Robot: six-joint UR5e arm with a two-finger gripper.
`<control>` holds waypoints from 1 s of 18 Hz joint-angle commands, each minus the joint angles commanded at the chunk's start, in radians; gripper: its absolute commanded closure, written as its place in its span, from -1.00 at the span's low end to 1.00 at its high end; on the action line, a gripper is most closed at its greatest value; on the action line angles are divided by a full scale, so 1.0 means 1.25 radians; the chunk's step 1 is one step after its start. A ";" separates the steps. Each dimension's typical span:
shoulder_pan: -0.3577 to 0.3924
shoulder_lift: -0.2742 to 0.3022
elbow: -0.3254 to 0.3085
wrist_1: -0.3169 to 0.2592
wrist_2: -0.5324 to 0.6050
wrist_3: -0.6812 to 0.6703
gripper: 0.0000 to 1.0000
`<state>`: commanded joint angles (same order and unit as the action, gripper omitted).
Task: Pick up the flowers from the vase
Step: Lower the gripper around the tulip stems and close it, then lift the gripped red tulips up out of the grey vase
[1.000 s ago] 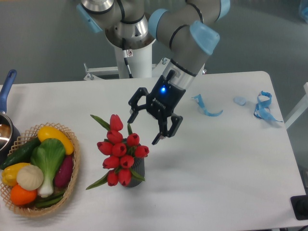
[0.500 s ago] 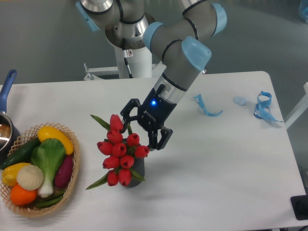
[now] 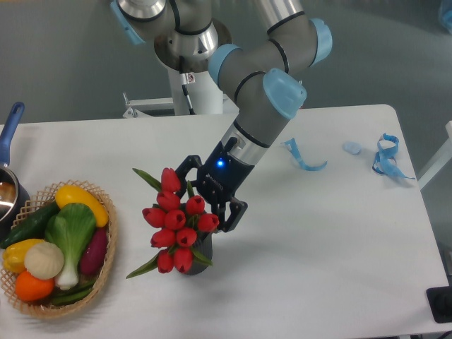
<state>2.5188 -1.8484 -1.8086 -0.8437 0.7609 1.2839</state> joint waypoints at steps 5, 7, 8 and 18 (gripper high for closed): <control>0.000 0.002 -0.002 0.000 -0.001 -0.018 0.00; 0.000 0.006 -0.001 -0.001 -0.004 -0.021 0.23; 0.002 0.009 -0.001 -0.001 -0.006 -0.026 0.36; 0.020 0.075 -0.013 -0.011 -0.026 -0.099 0.55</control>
<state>2.5433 -1.7550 -1.8254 -0.8574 0.7287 1.1598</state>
